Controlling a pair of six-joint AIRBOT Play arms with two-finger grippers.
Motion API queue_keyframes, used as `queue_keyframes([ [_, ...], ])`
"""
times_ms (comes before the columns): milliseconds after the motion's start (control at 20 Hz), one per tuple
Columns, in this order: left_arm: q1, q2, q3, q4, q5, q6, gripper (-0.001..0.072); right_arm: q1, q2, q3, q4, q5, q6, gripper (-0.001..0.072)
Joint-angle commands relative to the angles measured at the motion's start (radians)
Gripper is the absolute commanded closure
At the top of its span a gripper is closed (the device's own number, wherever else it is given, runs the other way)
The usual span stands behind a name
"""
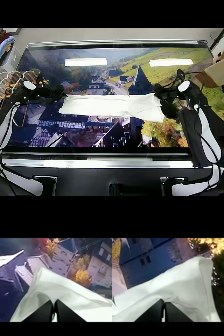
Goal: Fold the clothes and pants, and hang the long-sleeved shirts on hangers.
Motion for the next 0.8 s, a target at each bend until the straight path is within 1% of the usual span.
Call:
queue_keyframes([
  [0, -0.009, -0.002, 0.004, 0.016, -0.008, -0.001, 0.0450, 0.000, -0.043, 0.002, 0.012, 0.087, 0.014, 0.0552],
  [50, -0.008, 0.004, 0.014, 0.018, -0.029, 0.000, 0.0300, -0.004, -0.035, 0.008, 0.010, 0.133, -0.003, 0.0430],
  [100, -0.005, 0.012, 0.033, 0.031, -0.061, 0.000, 0.0244, -0.015, -0.022, 0.024, 0.028, 0.199, -0.048, 0.0385],
  [150, -0.004, 0.027, 0.059, 0.058, -0.101, 0.000, 0.0239, -0.040, -0.003, 0.049, 0.039, 0.282, -0.093, 0.0275],
  [200, -0.004, 0.046, 0.085, 0.101, -0.135, 0.000, 0.0234, -0.074, 0.016, 0.074, 0.041, 0.356, -0.128, 0.0220],
  [250, -0.004, 0.069, 0.119, 0.154, -0.180, 0.000, 0.0234, -0.121, 0.033, 0.097, 0.041, 0.415, -0.154, 0.0221],
  [300, -0.005, 0.090, 0.151, 0.202, -0.227, -0.001, 0.0228, -0.172, 0.041, 0.107, 0.047, 0.442, -0.159, 0.0221],
  [350, -0.006, 0.116, 0.181, 0.248, -0.271, -0.001, 0.0173, -0.230, 0.038, 0.107, 0.077, 0.458, -0.181, 0.0221],
  [400, -0.007, 0.142, 0.202, 0.282, -0.304, -0.001, 0.0167, -0.279, 0.021, 0.107, 0.123, 0.473, -0.200, 0.0219],
  [450, -0.007, 0.165, 0.215, 0.294, -0.326, -0.002, 0.0167, -0.325, -0.009, 0.107, 0.197, 0.499, -0.238, 0.0170],
  [500, -0.006, 0.190, 0.221, 0.294, -0.340, -0.002, 0.0162, -0.358, -0.045, 0.107, 0.282, 0.532, -0.286, 0.0102],
  [550, -0.007, 0.211, 0.222, 0.294, -0.349, -0.002, 0.0130, -0.381, -0.085, 0.107, 0.368, 0.566, -0.342, 0.0065],
  [600, -0.007, 0.230, 0.222, 0.294, -0.358, -0.009, 0.0096, -0.387, -0.117, 0.107, 0.417, 0.584, -0.387, 0.0037],
  [750, -0.006, 0.266, 0.222, 0.294, -0.395, -0.021, 0.0096, -0.369, -0.185, 0.107, 0.425, 0.571, -0.459, 0.0036],
])
